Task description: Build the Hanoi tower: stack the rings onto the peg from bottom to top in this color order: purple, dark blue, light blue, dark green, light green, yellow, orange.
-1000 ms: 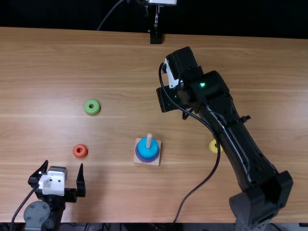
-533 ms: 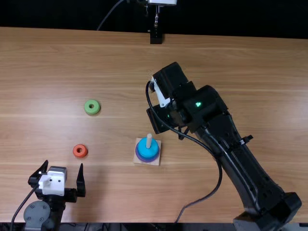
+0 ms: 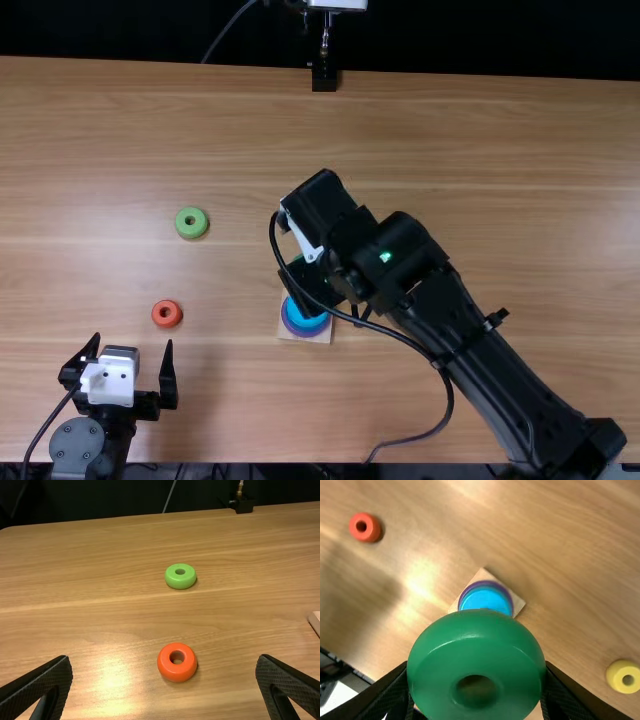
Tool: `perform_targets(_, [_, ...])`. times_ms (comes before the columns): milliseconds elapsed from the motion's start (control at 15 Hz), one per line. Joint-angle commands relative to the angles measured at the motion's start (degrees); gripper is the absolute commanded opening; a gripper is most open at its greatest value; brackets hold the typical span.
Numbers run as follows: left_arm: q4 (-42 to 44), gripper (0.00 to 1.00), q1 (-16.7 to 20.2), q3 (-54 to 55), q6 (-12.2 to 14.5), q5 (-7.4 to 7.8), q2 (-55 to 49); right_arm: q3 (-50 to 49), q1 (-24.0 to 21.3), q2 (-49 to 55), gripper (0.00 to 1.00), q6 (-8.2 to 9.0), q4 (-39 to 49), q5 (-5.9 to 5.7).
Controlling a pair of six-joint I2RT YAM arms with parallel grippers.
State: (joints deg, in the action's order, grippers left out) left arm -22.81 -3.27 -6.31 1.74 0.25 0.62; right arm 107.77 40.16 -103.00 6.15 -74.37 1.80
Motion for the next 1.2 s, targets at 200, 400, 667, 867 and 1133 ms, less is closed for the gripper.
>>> perform_targets(200, [-4.3,1.00,0.5,6.3,0.9,0.28,-0.6,-2.7,0.4,2.0,0.02,0.07,0.1,0.10])
perform_targets(400, [-4.4,1.00,0.5,6.3,0.9,0.28,-0.6,-2.8,0.4,1.9,0.02,0.28,0.1,0.10])
perform_targets(667, [-4.4,1.00,0.5,6.3,0.9,0.28,-0.6,-2.7,0.4,1.5,0.02,0.49,0.4,0.10])
perform_targets(867, [-4.4,1.00,0.5,6.3,0.9,0.28,-0.6,-3.4,0.3,1.3,0.03,0.18,0.5,0.10])
perform_targets(1133, [-4.4,1.00,0.5,6.3,0.9,0.28,-0.6,-4.1,0.3,0.1,0.03,0.07,0.6,0.10])
